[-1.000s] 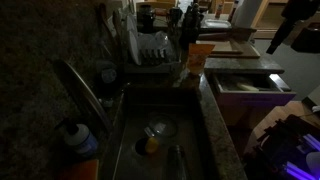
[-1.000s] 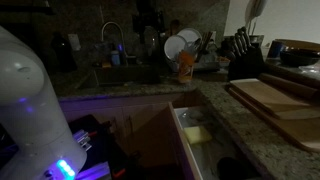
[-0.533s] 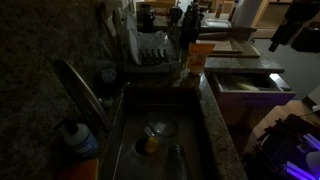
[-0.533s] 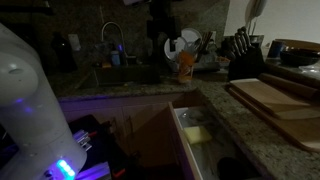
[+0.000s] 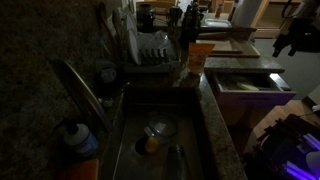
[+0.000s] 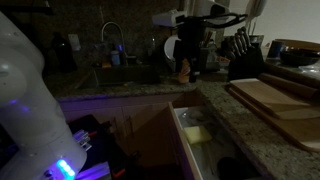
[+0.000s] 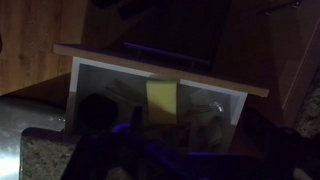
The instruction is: Pick up the Dish washing sponge from the kitchen drawer and put it on the kitchen unit base
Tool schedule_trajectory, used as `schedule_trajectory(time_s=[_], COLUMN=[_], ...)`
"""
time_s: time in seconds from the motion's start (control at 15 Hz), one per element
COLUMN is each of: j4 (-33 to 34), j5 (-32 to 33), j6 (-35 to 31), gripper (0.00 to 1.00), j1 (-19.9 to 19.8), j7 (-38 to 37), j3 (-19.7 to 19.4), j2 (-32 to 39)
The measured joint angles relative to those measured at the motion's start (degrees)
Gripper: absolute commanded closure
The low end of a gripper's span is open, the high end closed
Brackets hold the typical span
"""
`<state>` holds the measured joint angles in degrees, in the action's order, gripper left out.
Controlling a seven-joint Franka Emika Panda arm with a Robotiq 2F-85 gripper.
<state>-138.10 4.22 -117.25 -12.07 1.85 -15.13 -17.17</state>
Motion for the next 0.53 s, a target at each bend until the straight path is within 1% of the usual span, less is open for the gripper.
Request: schedule_trajectory(time_s=[0.07,0.27,0.53], j4=[0.3,0.9,1.5], j5=[-1.1,-1.4,-1.2], j6=[-1.3,-6.4,-7.8], gripper=[0.00,0.00,0.00], j1=[0.0,0.2,0.2], j7=[0.2,0.2,-0.2], j3=[-0.5,-0.4,-0.1], j2=[1.7,6.2,7.6])
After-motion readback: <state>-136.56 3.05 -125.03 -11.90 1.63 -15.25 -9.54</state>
